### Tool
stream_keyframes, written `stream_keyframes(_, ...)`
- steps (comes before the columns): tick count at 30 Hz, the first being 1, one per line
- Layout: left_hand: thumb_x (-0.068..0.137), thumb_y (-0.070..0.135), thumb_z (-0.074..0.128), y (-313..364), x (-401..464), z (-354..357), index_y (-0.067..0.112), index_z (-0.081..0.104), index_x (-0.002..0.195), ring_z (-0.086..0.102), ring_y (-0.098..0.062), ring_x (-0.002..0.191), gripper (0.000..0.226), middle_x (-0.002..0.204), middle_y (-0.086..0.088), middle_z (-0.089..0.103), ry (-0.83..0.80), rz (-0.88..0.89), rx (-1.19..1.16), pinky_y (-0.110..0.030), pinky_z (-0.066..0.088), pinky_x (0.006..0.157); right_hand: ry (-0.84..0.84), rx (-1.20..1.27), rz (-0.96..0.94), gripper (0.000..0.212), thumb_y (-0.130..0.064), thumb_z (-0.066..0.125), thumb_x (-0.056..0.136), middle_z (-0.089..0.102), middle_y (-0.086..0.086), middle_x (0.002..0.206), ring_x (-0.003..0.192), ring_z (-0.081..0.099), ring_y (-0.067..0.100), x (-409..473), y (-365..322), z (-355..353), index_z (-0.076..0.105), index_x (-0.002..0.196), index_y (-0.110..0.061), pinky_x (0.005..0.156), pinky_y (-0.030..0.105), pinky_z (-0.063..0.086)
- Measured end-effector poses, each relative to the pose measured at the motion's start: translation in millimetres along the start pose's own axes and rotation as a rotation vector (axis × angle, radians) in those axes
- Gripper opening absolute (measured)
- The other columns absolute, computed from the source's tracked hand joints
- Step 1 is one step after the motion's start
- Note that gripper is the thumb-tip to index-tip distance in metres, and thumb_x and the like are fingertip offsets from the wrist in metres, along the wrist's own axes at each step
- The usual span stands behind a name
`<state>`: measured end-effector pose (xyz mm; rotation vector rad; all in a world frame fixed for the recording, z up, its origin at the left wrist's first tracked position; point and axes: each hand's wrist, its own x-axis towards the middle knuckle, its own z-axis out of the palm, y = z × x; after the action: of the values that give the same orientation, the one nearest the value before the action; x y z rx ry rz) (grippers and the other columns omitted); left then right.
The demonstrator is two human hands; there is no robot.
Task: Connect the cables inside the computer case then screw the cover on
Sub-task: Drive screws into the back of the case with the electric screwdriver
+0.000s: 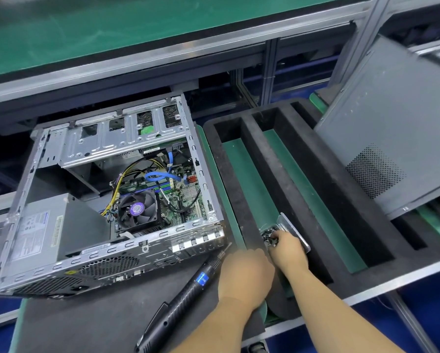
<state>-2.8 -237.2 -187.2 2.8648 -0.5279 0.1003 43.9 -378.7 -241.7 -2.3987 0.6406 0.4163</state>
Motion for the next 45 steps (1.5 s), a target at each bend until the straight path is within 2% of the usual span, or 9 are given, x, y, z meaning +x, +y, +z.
stream_keyframes(14,0.082,0.034,0.053,-1,0,2,0.025,0.042,0.059,0.047,-0.018,0.051,0.026,0.053,0.008,0.049,0.003,0.001,-0.010,-0.028,0.041,0.052,0.012,-0.074,0.000,0.019,-0.014,0.056,0.095,0.072,0.008,0.094,0.084,0.067,0.028,2,-4,3,0.071,0.105,-0.017,0.074,0.034,0.057)
stream_keyframes(19,0.083,0.033,0.056,-1,1,1,0.024,0.045,0.059,0.049,-0.019,0.050,0.027,0.052,0.007,0.050,-0.008,-0.001,-0.035,-0.028,0.042,0.052,0.094,0.160,-0.030,0.011,-0.016,0.064,0.095,0.071,0.002,0.089,0.075,0.062,0.018,0,-2,3,0.070,0.103,-0.010,0.068,0.028,0.046)
stream_keyframes(22,0.081,0.031,0.063,0,0,-3,0.024,0.044,0.058,0.050,-0.018,0.049,0.030,0.051,0.006,0.051,-0.012,-0.015,-0.042,-0.028,0.043,0.052,0.087,0.362,-0.073,0.007,-0.015,0.070,0.091,0.068,-0.001,0.078,0.071,0.063,0.015,-12,-3,-3,0.066,0.096,-0.017,0.067,0.029,0.051)
stream_keyframes(26,0.081,0.028,0.067,2,-1,-9,0.025,0.032,0.060,0.047,-0.018,0.047,0.041,0.048,0.004,0.046,-0.016,-0.080,-0.124,-0.026,0.037,0.048,0.087,0.521,-0.140,0.015,-0.013,0.072,0.090,0.066,0.018,0.078,0.064,0.057,0.015,-28,2,-12,0.060,0.085,-0.019,0.061,0.023,0.051)
stream_keyframes(28,0.092,0.032,0.054,7,1,-11,0.021,0.030,0.063,0.049,-0.021,0.056,0.039,0.054,0.002,0.044,-0.039,-0.252,-0.256,-0.032,0.035,0.053,0.094,0.573,-0.147,0.011,-0.013,0.070,0.092,0.066,0.021,0.079,0.065,0.056,0.018,-35,3,-19,0.061,0.087,-0.014,0.068,0.034,0.053)
stream_keyframes(31,0.095,0.031,0.045,19,10,-17,0.016,0.036,0.062,0.048,-0.027,0.064,0.037,0.059,0.001,0.046,-0.023,-0.571,-0.601,-0.037,0.036,0.059,0.048,0.651,-0.160,0.014,-0.015,0.065,0.095,0.049,0.017,0.067,0.059,0.044,0.017,-47,1,-27,0.058,0.090,-0.004,0.057,0.029,0.043)
stream_keyframes(36,0.097,0.018,0.040,23,37,-32,0.004,0.056,0.077,0.041,-0.019,0.051,0.029,0.058,-0.005,0.046,-0.036,-1.255,-1.693,-0.027,0.036,0.048,-0.084,0.837,-0.213,0.023,-0.023,0.065,0.097,0.044,-0.001,0.058,0.045,0.033,0.010,-66,-12,-42,0.054,0.083,-0.009,0.043,0.023,0.030)
stream_keyframes(41,0.107,0.032,0.029,18,33,-27,-0.011,0.056,0.104,0.063,-0.036,0.094,0.050,0.107,-0.026,0.062,-0.075,-1.303,-2.253,-0.043,0.051,0.081,-0.116,0.690,-0.331,0.008,-0.029,0.068,0.094,0.068,-0.005,0.067,0.052,0.053,0.008,-72,-25,-58,0.075,0.091,-0.026,0.049,0.017,0.044)
stream_keyframes(45,0.107,0.024,0.035,19,28,-24,-0.007,0.058,0.096,0.058,-0.032,0.087,0.040,0.091,-0.018,0.058,-0.073,-1.293,-2.195,-0.038,0.049,0.080,0.130,0.594,-0.226,0.022,-0.027,0.057,0.100,0.060,-0.006,0.062,0.054,0.048,0.007,-63,-17,-58,0.073,0.088,-0.018,0.056,0.018,0.045)
